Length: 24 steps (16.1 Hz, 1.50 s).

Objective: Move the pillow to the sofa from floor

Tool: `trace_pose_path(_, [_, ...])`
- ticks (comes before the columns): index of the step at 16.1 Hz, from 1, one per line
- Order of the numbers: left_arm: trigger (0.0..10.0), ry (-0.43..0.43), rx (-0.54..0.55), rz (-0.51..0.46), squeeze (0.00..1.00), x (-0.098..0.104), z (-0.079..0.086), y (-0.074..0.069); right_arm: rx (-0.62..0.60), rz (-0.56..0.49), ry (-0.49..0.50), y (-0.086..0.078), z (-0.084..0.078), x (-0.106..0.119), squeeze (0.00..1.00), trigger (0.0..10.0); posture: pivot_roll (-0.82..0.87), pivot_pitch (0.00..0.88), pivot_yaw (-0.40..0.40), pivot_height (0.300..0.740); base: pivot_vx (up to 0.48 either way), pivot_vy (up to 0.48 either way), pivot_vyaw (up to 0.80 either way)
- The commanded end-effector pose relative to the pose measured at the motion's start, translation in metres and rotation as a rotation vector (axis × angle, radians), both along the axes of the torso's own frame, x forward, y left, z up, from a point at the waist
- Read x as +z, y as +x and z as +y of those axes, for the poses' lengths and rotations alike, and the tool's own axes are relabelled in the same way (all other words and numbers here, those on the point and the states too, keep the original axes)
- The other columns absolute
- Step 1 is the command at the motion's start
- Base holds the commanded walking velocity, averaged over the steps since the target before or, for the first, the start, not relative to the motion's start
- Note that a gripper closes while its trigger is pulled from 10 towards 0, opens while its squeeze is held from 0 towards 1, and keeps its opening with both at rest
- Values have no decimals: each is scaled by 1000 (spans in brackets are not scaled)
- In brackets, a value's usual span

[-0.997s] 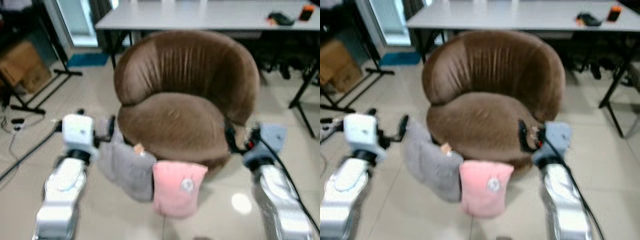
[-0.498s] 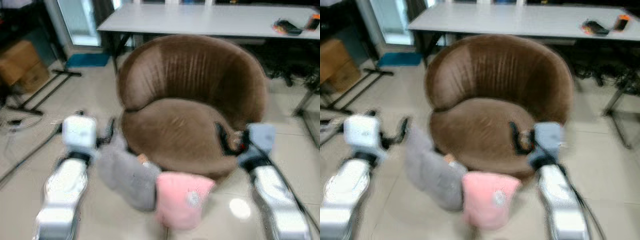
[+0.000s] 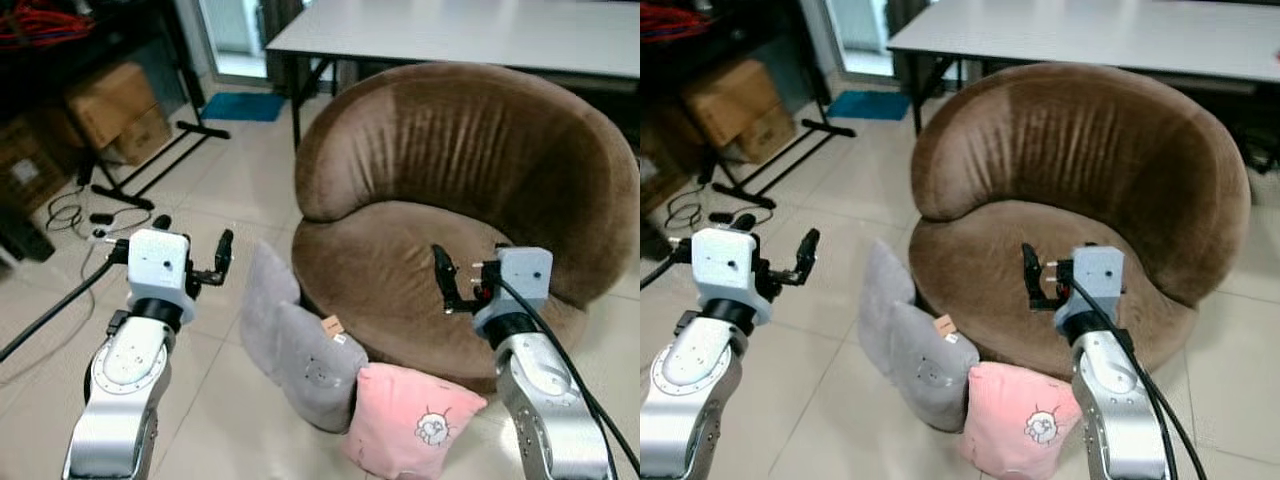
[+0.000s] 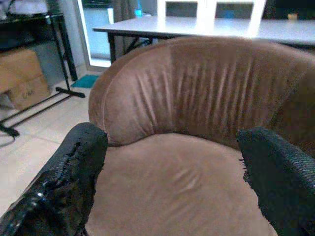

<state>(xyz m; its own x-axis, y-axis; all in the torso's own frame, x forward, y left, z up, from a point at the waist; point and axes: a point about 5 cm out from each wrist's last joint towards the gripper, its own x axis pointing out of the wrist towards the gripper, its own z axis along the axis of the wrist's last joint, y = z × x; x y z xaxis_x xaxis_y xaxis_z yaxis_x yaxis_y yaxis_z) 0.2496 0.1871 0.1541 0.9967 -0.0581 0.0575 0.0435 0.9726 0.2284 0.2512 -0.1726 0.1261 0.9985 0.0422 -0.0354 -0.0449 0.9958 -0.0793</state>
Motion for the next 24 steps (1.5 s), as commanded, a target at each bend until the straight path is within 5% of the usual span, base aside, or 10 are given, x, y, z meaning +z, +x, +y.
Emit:
trace_pose_path(1, [10000, 16, 0, 4, 1000, -1, 1, 0, 9, -13, -10, 2, 4, 1, 0, 10000, -47, 68, 68, 740, 0, -319, 0])
trace_pose_path(8, [10000, 34, 7, 7, 1000, -2, 2, 0, -54, -54, -52, 6, 0, 3, 0, 10000, -45, 64, 65, 740, 0, -329, 213])
trace_pose_path(20, [10000, 5, -5, 7, 976, -3, 0, -3, -77, -25, 31, 6, -2, 0, 0, 10000, -43, 56, 57, 740, 0, -271, 0])
trace_pose_path(23, [10000, 0, 2, 31, 620, -7, 0, -5, -57, -16, 109, 4, 0, -3, 0, 10000, -42, 62, 57, 726, 0, 0, 0])
trace_pose_path(24, [10000, 9, 8, 29, 169, -8, 2, -6, -49, -20, 100, 3, 1, -3, 0, 10000, -42, 62, 57, 716, 0, 0, 0])
